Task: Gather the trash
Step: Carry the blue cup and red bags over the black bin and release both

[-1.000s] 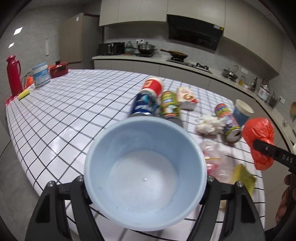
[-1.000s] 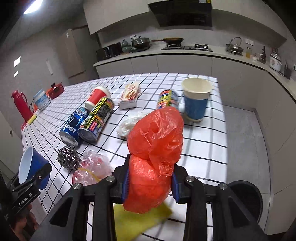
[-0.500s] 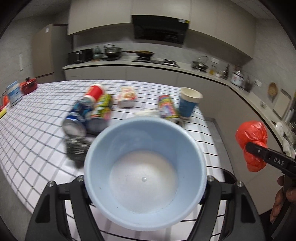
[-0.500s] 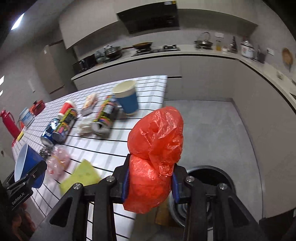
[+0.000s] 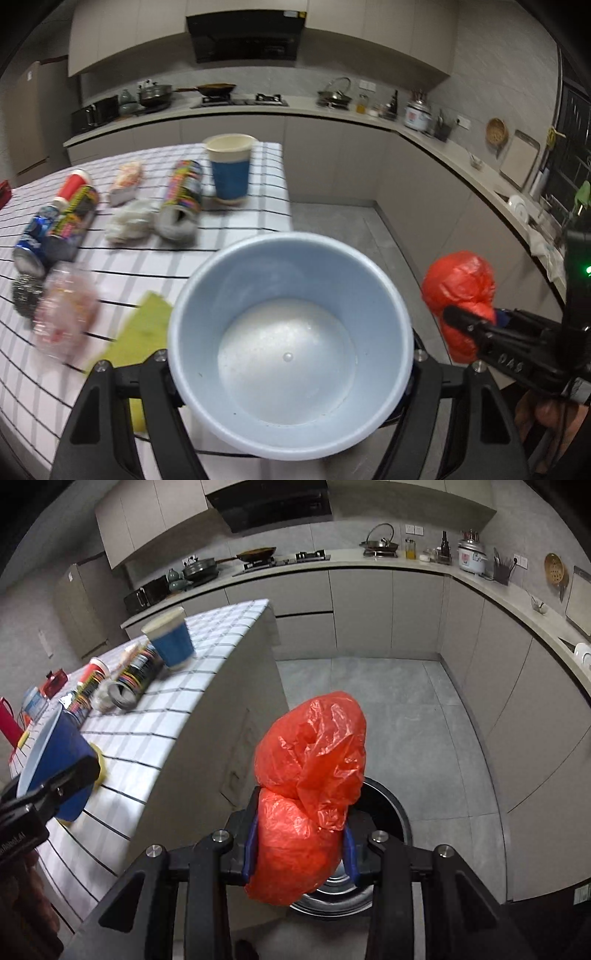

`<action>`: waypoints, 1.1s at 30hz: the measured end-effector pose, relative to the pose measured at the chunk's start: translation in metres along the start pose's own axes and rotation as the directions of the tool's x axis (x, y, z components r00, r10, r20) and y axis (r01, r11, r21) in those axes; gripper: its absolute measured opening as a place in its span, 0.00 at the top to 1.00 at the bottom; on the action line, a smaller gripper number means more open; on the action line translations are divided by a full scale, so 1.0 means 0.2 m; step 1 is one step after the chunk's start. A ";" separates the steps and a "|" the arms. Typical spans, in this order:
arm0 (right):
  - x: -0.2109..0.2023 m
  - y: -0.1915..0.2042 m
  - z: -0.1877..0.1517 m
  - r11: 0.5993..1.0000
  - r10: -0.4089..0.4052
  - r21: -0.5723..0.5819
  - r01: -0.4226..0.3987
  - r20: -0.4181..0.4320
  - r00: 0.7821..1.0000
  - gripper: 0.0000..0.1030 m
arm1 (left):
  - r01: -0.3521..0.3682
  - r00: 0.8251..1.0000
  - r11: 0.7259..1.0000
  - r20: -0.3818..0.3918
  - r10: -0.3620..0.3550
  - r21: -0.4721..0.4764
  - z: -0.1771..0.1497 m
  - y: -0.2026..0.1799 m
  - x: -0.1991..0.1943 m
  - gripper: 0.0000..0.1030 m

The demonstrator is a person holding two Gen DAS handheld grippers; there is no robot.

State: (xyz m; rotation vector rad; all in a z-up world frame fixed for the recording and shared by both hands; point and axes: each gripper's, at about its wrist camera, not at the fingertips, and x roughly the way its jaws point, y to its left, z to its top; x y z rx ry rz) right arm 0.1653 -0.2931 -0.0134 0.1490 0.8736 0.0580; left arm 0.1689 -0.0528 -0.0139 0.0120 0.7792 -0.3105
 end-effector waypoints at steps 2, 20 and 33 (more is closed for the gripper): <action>0.03 -0.07 -0.02 1.000 0.006 -0.004 -0.006 -0.017 1.000 0.63 | 0.003 1.000 1.000 -0.013 -0.003 0.006 -0.01 -0.07 0.03 0.26; 0.33 -0.32 -0.14 0.985 0.080 -0.141 -0.096 -0.116 0.990 0.63 | 0.001 0.990 1.000 -0.144 0.002 0.016 -0.14 -0.41 0.34 0.26; 0.50 -0.36 -0.20 0.955 0.131 -0.239 -0.177 -0.196 0.972 0.63 | 0.003 0.977 1.000 -0.214 -0.002 0.004 -0.24 -0.46 0.48 0.25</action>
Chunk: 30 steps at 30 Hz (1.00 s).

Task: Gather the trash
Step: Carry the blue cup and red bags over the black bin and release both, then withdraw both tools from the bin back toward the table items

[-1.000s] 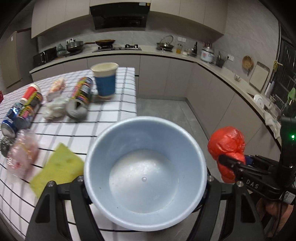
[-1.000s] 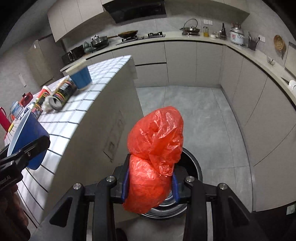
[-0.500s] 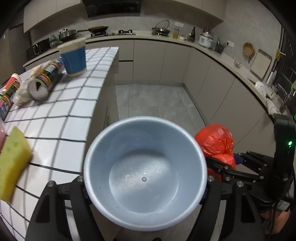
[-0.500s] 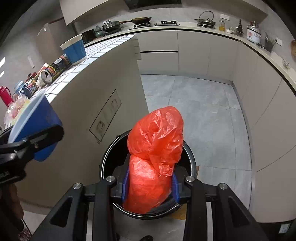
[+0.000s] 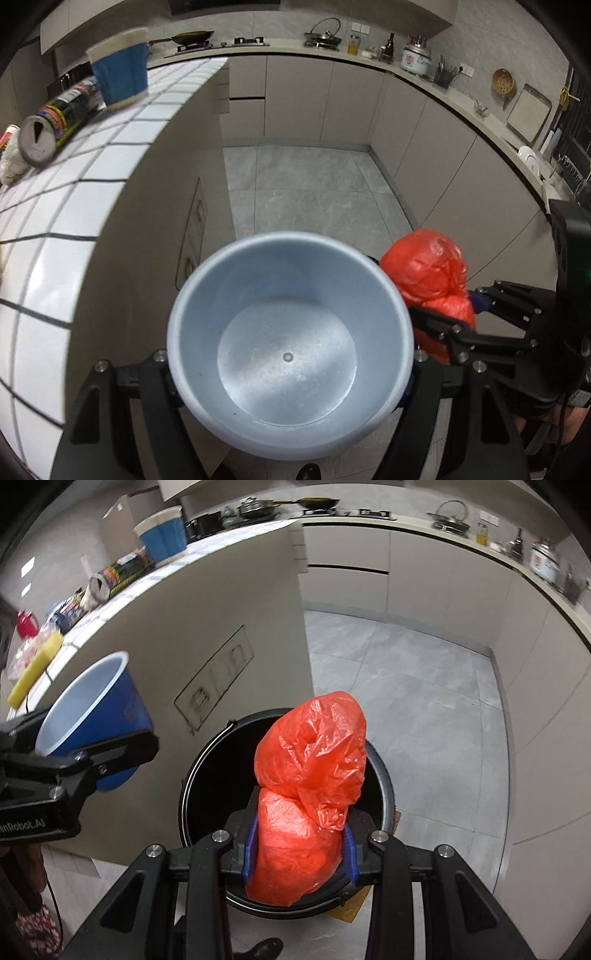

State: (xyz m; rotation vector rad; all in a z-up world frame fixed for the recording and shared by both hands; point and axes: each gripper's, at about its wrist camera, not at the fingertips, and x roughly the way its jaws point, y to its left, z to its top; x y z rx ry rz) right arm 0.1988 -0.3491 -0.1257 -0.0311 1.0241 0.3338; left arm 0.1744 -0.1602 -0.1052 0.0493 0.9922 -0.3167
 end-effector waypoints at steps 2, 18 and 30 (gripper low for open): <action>0.07 0.02 -0.01 0.998 0.012 -0.068 -0.014 -0.030 0.999 0.41 | 0.022 0.999 1.000 -0.037 -0.022 0.004 0.00 -0.01 0.04 0.21; 0.09 -0.01 -0.04 0.996 0.014 -0.086 -0.019 -0.062 0.998 0.11 | -0.059 0.998 0.997 0.017 0.060 -0.058 0.04 0.05 -0.03 0.02; -0.13 0.01 0.10 0.997 -0.076 -0.008 0.076 -0.016 0.997 0.11 | 0.006 0.991 0.998 0.132 0.002 -0.057 0.18 0.06 -0.27 0.02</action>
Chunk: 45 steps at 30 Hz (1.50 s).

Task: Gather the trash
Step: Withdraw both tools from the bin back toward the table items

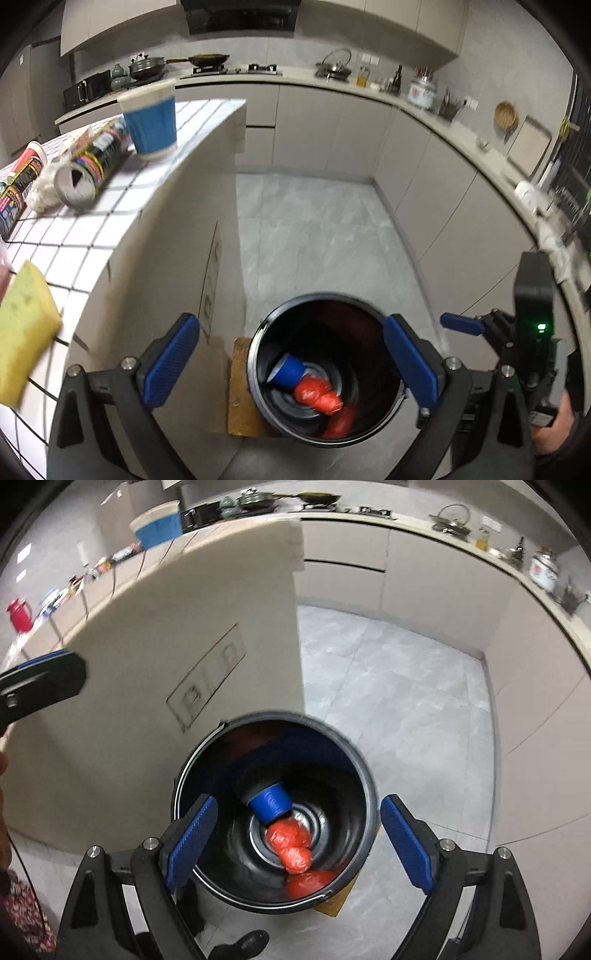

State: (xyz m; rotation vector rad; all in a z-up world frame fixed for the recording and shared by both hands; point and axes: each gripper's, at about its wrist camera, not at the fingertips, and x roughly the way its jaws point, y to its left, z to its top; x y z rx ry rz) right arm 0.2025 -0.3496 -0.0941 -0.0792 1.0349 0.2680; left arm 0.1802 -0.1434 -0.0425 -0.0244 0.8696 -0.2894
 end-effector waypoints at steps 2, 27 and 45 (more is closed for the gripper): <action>-0.05 0.00 0.04 0.999 -0.027 0.022 0.026 0.013 1.000 0.11 | 0.004 1.000 1.000 0.029 -0.004 -0.002 0.03 0.00 -0.05 0.02; -0.35 0.45 0.37 0.999 -0.006 -0.036 0.013 0.180 0.984 0.11 | -0.118 0.980 0.983 0.144 0.138 -0.139 0.06 0.49 -0.41 0.02; -0.30 1.05 0.52 0.993 0.054 -0.115 -0.033 0.178 0.983 0.11 | -0.288 0.935 0.906 0.116 0.337 -0.310 -0.20 1.21 -0.65 0.02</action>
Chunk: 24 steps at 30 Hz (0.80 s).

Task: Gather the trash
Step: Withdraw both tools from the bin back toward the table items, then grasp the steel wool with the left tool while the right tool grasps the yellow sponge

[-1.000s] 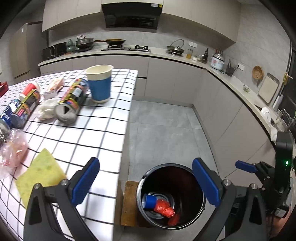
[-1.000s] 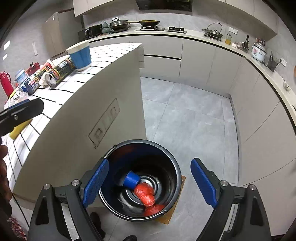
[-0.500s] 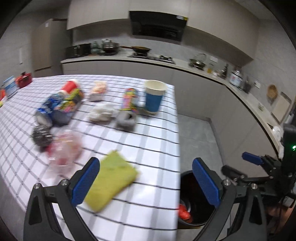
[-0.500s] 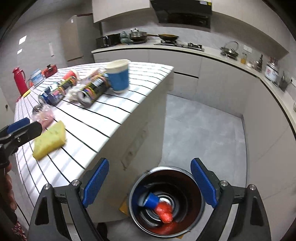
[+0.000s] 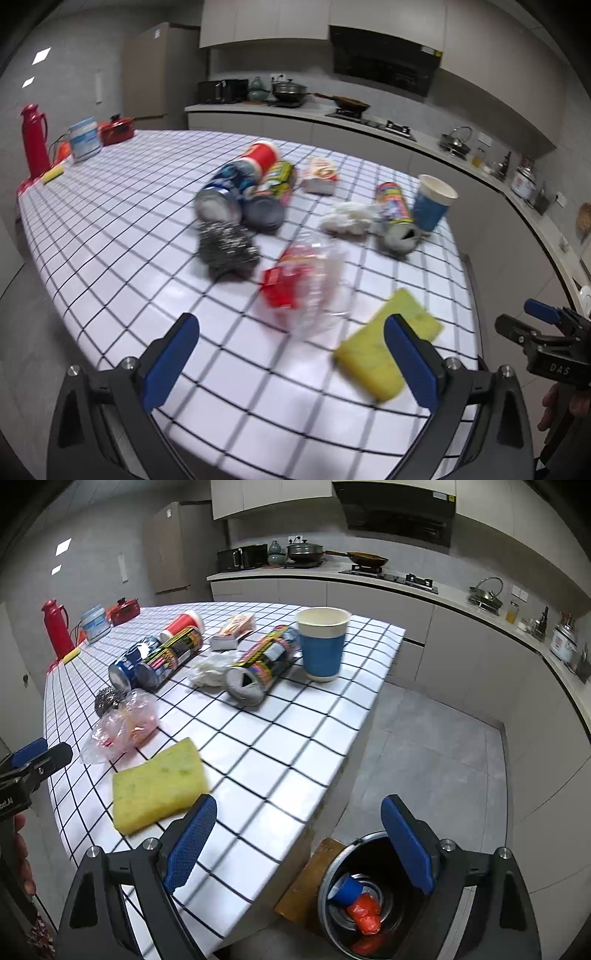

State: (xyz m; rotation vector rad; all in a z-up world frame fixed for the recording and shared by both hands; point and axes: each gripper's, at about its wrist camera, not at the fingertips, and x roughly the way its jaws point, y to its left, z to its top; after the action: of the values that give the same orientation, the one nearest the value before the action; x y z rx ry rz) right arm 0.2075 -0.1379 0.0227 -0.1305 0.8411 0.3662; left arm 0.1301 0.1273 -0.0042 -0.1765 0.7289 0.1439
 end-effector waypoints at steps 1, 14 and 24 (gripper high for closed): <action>0.01 0.03 0.00 1.000 0.004 0.002 -0.004 -0.005 1.000 0.11 | -0.005 1.000 1.000 -0.004 0.005 -0.005 -0.01 0.03 0.01 0.02; 0.18 0.49 -0.05 0.997 0.060 -0.045 -0.064 -0.092 0.994 0.11 | 0.011 0.998 1.000 -0.056 -0.011 0.002 -0.02 0.27 0.13 0.02; 0.27 0.53 -0.06 0.999 -0.019 -0.037 0.015 -0.110 0.994 0.05 | 0.045 0.996 0.999 -0.082 -0.043 0.019 0.02 0.40 0.23 0.02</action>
State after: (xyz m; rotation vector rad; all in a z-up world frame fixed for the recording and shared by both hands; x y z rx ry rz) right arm 0.1927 -0.0285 -0.0222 -0.1924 0.9422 0.3605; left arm 0.1512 0.2085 -0.0408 -0.1797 0.8072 0.0875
